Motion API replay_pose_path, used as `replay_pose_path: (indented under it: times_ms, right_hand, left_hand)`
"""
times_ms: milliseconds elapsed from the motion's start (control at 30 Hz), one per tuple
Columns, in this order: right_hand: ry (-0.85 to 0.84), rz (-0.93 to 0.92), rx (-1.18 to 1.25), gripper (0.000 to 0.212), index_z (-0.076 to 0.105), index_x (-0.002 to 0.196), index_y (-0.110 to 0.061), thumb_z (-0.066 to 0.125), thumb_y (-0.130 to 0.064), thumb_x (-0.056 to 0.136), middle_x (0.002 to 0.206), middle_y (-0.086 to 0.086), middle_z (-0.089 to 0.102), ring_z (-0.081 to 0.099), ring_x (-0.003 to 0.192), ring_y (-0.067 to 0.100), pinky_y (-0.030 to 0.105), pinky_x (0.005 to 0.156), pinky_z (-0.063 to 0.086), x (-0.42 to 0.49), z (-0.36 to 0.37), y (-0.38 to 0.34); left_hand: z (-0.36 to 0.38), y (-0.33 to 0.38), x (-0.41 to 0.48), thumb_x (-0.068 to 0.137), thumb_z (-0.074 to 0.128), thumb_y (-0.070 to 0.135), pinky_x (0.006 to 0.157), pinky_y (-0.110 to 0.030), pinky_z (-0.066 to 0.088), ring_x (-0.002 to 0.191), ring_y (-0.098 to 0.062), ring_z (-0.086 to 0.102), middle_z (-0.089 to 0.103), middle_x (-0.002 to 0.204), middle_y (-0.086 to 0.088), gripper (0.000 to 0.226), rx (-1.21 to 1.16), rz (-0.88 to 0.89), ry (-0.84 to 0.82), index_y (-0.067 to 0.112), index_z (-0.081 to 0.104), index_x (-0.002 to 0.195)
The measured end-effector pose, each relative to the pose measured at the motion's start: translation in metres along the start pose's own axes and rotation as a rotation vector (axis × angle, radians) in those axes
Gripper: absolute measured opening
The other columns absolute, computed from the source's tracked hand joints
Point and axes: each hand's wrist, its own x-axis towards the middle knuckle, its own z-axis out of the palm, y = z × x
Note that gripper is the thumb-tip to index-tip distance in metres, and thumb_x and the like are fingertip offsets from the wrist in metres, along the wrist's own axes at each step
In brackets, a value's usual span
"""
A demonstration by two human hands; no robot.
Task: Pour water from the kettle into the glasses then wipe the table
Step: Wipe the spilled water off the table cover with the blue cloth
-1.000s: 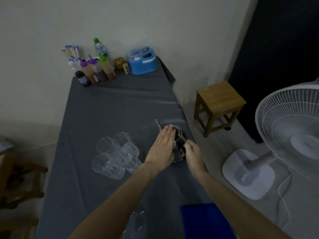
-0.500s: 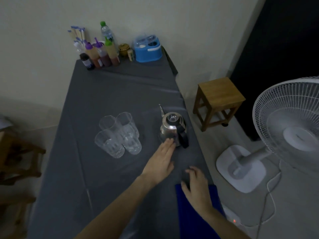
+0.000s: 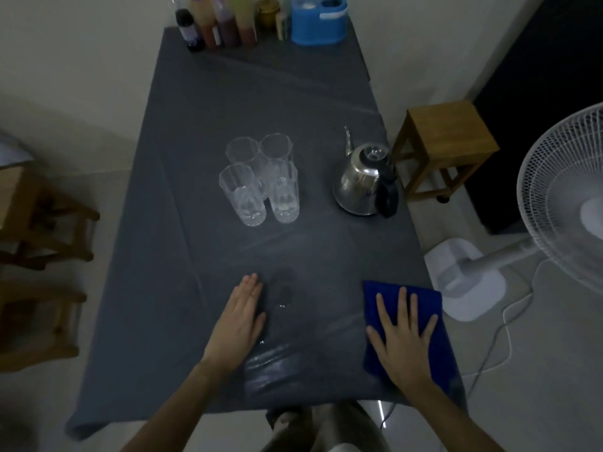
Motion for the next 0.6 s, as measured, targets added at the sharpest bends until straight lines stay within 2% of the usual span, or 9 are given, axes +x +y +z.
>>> replay_pose_path:
  times_ms: [133, 233, 333, 433, 533, 600]
  right_hand:
    - [-0.009, 0.042, -0.038, 0.067, 0.032, 0.150, -0.020, -0.002, -0.049, 0.099, 0.155, 0.021, 0.028, 0.020, 0.143, 0.040, 0.073, 0.105, 0.018, 0.000, 0.003, 0.001]
    - [0.002, 0.053, -0.039, 0.061, 0.032, 0.150, -0.017, 0.010, -0.043, 0.099, 0.155, 0.022, 0.027, 0.022, 0.143, 0.043, 0.074, 0.105, 0.021, 0.001, 0.000, -0.008]
    - [0.024, 0.036, -0.026, 0.052, 0.014, 0.154, -0.023, 0.017, -0.037, 0.104, 0.162, 0.017, 0.005, 0.000, 0.148, 0.039, 0.069, 0.113, 0.007, 0.005, -0.002, -0.038]
    - [0.039, -0.029, 0.026, 0.054, 0.011, 0.154, -0.027, 0.017, -0.040, 0.103, 0.163, 0.013, -0.003, -0.008, 0.148, 0.035, 0.063, 0.113, -0.001, 0.005, -0.001, -0.081]
    - [0.039, -0.125, 0.067, 0.068, 0.023, 0.152, -0.025, -0.004, -0.052, 0.096, 0.162, 0.015, 0.007, 0.001, 0.149, 0.036, 0.062, 0.111, -0.003, 0.000, 0.006, -0.125]
    - [0.032, -0.191, 0.084, 0.078, 0.036, 0.148, -0.022, -0.013, -0.053, 0.095, 0.159, 0.014, 0.020, 0.015, 0.147, 0.036, 0.065, 0.110, 0.007, -0.005, 0.011, -0.146]
  left_hand:
    - [-0.005, -0.049, -0.042, 0.097, 0.028, 0.043, 0.120, -0.024, 0.000, 0.147, -0.017, 0.011, 0.024, 0.157, -0.011, 0.064, -0.014, -0.170, 0.039, 0.001, 0.034, 0.145]
    - [-0.008, -0.081, -0.068, 0.094, 0.020, 0.052, 0.118, -0.018, -0.007, 0.148, -0.013, 0.003, 0.015, 0.161, -0.007, 0.073, -0.035, -0.272, 0.063, 0.005, 0.025, 0.150]
    - [-0.008, -0.112, -0.088, 0.092, 0.014, 0.059, 0.119, -0.021, -0.008, 0.148, -0.011, -0.002, 0.008, 0.162, -0.005, 0.079, -0.057, -0.367, 0.064, 0.007, 0.017, 0.152]
    - [-0.009, -0.138, -0.101, 0.092, 0.014, 0.059, 0.118, -0.022, -0.012, 0.148, -0.014, 0.000, 0.008, 0.162, -0.007, 0.079, -0.035, -0.414, 0.063, 0.007, 0.016, 0.153]
    - [-0.013, -0.157, -0.112, 0.093, 0.015, 0.059, 0.117, -0.020, -0.014, 0.149, -0.017, 0.003, 0.010, 0.162, -0.008, 0.077, -0.031, -0.483, 0.088, 0.009, 0.018, 0.152]
    - [-0.014, -0.162, -0.118, 0.095, 0.016, 0.056, 0.118, -0.024, -0.011, 0.149, -0.021, 0.007, 0.014, 0.161, -0.009, 0.074, -0.016, -0.526, 0.129, 0.010, 0.021, 0.152]
